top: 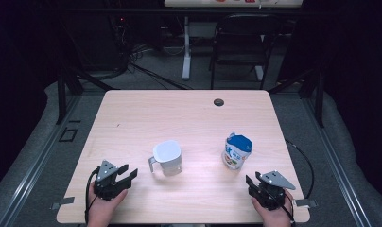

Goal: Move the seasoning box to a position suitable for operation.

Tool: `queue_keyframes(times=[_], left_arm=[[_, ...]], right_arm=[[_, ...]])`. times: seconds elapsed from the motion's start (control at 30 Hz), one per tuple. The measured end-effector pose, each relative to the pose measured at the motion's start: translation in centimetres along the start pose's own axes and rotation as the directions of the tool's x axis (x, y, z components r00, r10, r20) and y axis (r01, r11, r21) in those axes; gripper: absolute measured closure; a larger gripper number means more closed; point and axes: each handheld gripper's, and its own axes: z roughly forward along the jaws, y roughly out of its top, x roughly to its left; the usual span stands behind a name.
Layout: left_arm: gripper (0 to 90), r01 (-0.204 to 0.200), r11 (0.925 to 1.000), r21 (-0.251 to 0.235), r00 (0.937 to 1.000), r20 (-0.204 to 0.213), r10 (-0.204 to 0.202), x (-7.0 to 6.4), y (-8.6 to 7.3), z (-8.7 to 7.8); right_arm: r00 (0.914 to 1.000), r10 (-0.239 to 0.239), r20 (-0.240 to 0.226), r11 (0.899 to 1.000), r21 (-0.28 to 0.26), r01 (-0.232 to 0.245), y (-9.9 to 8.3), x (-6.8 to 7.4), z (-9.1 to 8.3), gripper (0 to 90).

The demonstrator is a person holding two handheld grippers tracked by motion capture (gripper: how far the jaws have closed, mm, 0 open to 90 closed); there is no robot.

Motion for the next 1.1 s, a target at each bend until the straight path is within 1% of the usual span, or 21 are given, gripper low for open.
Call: queue_keyframes(times=[0.1, 0.2, 0.3, 0.4, 0.43, 0.5, 0.53, 0.6, 0.7, 0.73, 0.8, 0.9, 0.93, 0.97, 1.07, 1.1], left_arm=[[53.3, 0.013, 0.9999, 0.009, 0.9997, 0.023, -0.013, -0.1, 0.6, -0.2], [52.9, 0.009, 1.0000, 0.002, 0.9993, 0.035, -0.009, -0.5, 1.1, -0.3], [53.4, -0.008, 1.0000, 0.004, 0.9994, 0.033, 0.008, -1.0, 1.5, -0.1], [53.4, -0.029, 0.9994, 0.021, 0.9988, 0.040, 0.028, -1.6, 1.8, 0.4], [53.2, -0.040, 0.9988, 0.027, 0.9983, 0.045, 0.039, -1.8, 1.9, 0.6], [51.7, -0.056, 0.9979, 0.032, 0.9976, 0.043, 0.055, -2.2, 2.0, 0.9], [50.4, -0.057, 0.9980, 0.027, 0.9976, 0.040, 0.056, -2.3, 2.0, 1.1], [48.9, -0.062, 0.9974, 0.038, 0.9974, 0.041, 0.060, -2.5, 2.1, 1.4], [48.6, -0.051, 0.9982, 0.033, 0.9981, 0.036, 0.050, -2.7, 2.3, 1.8], [48.6, -0.050, 0.9983, 0.031, 0.9979, 0.044, 0.048, -2.8, 2.4, 1.9], [48.6, -0.047, 0.9982, 0.038, 0.9980, 0.044, 0.046, -3.0, 2.4, 2.1], [48.6, -0.049, 0.9977, 0.046, 0.9974, 0.055, 0.047, -3.5, 2.5, 2.6], [48.7, -0.050, 0.9980, 0.038, 0.9976, 0.050, 0.049, -3.6, 2.5, 2.8], [49.0, -0.058, 0.9975, 0.042, 0.9973, 0.048, 0.056, -3.7, 2.5, 2.9], [53.4, -0.059, 0.9969, 0.052, 0.9973, 0.047, 0.057, -3.9, 2.5, 3.3], [54.5, -0.059, 0.9969, 0.052, 0.9977, 0.035, 0.058, -3.9, 2.5, 3.5]], right_arm=[[1.0000, -0.004, -0.005, 1.000, -0.005, 0.004, 0.0, 0.1, 0.0, 58.7], [1.0000, -0.009, -0.002, 1.000, 0.002, 0.009, 0.0, 0.2, 0.1, 58.5], [0.9999, -0.010, -0.002, 1.000, 0.001, 0.010, 0.0, 0.0, 0.1, 57.9], [1.0000, 0.009, -0.002, 1.000, -0.006, -0.009, -0.1, -0.2, 0.1, 57.3], [0.9999, 0.010, -0.002, 1.000, 0.000, -0.010, -0.1, -0.3, 0.0, 57.1], [0.9997, 0.025, -0.008, 1.000, -0.005, -0.025, -0.1, -0.4, 0.1, 56.9], [0.9996, 0.026, -0.007, 1.000, -0.003, -0.026, -0.1, -0.5, 0.0, 56.9], [0.9996, 0.026, -0.008, 1.000, -0.002, -0.026, -0.1, -0.5, 0.0, 56.8], [0.9996, 0.025, -0.011, 1.000, 0.000, -0.025, -0.1, -0.5, 0.0, 56.8], [0.9997, 0.023, -0.011, 1.000, 0.003, -0.023, -0.1, -0.5, 0.0, 56.8], [0.9997, 0.021, -0.009, 1.000, 0.005, -0.021, -0.2, -0.6, 0.1, 56.8], [0.9995, 0.031, -0.009, 1.000, -0.002, -0.031, -0.2, -0.7, 0.1, 56.8], [0.9993, 0.036, -0.009, 0.999, -0.001, -0.036, -0.2, -0.7, 0.0, 56.8], [0.9993, 0.036, -0.009, 0.999, 0.001, -0.036, -0.2, -0.8, 0.0, 56.8], [0.9993, 0.038, -0.005, 0.999, -0.001, -0.038, -0.2, -0.9, 0.0, 56.8], [0.9992, 0.039, -0.005, 0.999, -0.001, -0.039, -0.2, -0.9, 0.0, 56.7]])
